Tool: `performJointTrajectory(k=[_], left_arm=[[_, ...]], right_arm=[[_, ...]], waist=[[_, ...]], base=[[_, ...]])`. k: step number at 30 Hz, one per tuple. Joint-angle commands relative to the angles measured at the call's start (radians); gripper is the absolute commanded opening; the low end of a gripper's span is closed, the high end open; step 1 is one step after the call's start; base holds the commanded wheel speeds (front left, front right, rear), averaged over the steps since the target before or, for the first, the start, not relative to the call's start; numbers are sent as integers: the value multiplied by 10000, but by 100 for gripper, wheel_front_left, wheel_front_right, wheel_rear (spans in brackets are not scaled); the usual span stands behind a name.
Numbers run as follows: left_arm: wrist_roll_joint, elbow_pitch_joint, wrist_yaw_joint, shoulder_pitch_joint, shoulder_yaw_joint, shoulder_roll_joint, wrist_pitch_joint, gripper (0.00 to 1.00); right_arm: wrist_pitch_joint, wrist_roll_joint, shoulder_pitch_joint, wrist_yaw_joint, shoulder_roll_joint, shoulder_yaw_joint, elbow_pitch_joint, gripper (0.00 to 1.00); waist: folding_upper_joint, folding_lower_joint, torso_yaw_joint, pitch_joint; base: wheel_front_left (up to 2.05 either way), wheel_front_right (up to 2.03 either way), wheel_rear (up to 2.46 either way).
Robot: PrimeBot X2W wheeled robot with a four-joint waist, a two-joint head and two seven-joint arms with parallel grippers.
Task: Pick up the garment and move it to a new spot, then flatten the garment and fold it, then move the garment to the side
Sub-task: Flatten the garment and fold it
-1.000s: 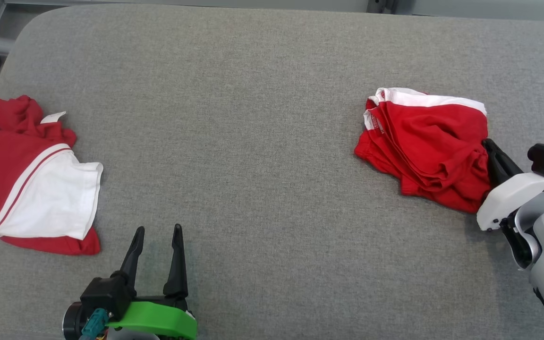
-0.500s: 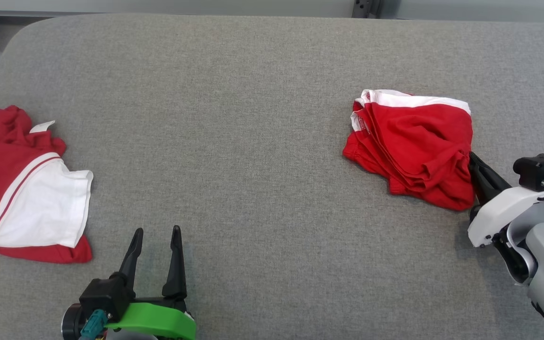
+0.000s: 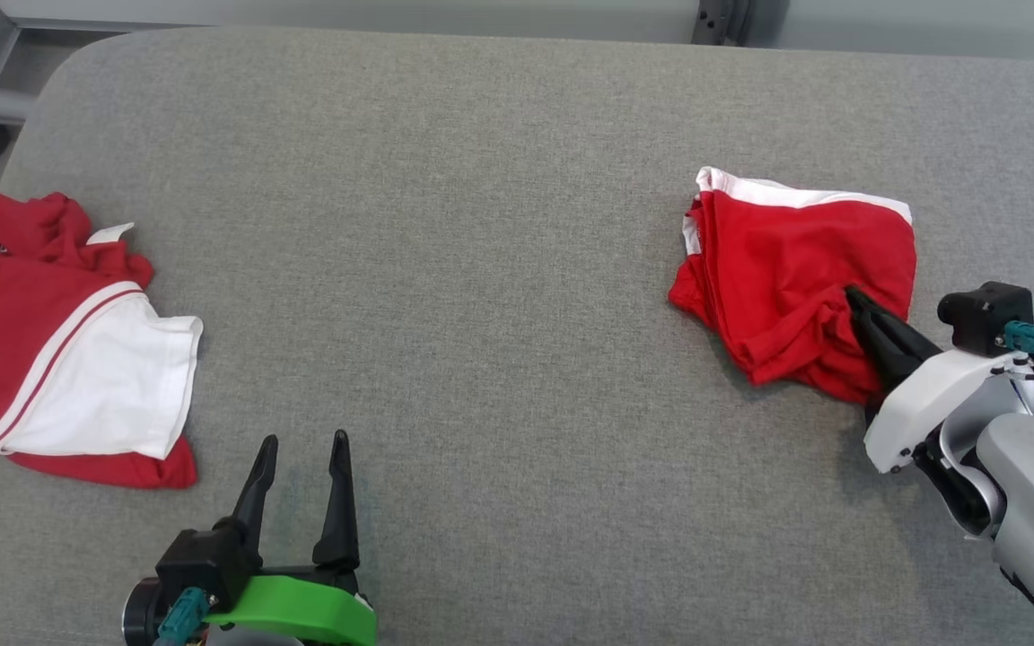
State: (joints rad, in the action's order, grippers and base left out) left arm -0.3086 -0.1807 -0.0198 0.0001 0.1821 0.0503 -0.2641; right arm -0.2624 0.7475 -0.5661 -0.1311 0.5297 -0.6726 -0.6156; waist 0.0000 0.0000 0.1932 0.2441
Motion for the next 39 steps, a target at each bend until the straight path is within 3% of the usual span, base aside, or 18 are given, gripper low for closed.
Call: performJointTrajectory(k=[1, 12, 22, 31, 39], left_arm=[[-73, -14, 37, 77, -10, 9, 0, 100], [-166, -5, 78, 259, -22, 9, 0, 100], [-342, -3, 135, 253, 125, 9, 0, 100], [-556, -75, 288, 605, 201, 9, 0, 100], [-627, -25, 375, 1403, -115, 9, 0, 100]], right_arm=[[-31, 184, 176, 7, 102, -215, 108, 0], [43, 1145, 132, 7, 564, -1857, 415, 0], [401, 1221, -265, 2, 103, -2888, -438, 0], [533, 1240, 76, -3, -309, -3909, -700, 0], [419, 1013, 663, 2, -486, -4239, -843, 0]], waist=[[0, 0, 91, -137], [0, 0, 208, -498], [0, 0, 573, -568], [0, 0, 1017, -1279], [0, 0, 644, -2284]], base=[[0, 0, 0], [0, 0, 0], [0, 0, 0], [0, 0, 0], [0, 0, 0]])
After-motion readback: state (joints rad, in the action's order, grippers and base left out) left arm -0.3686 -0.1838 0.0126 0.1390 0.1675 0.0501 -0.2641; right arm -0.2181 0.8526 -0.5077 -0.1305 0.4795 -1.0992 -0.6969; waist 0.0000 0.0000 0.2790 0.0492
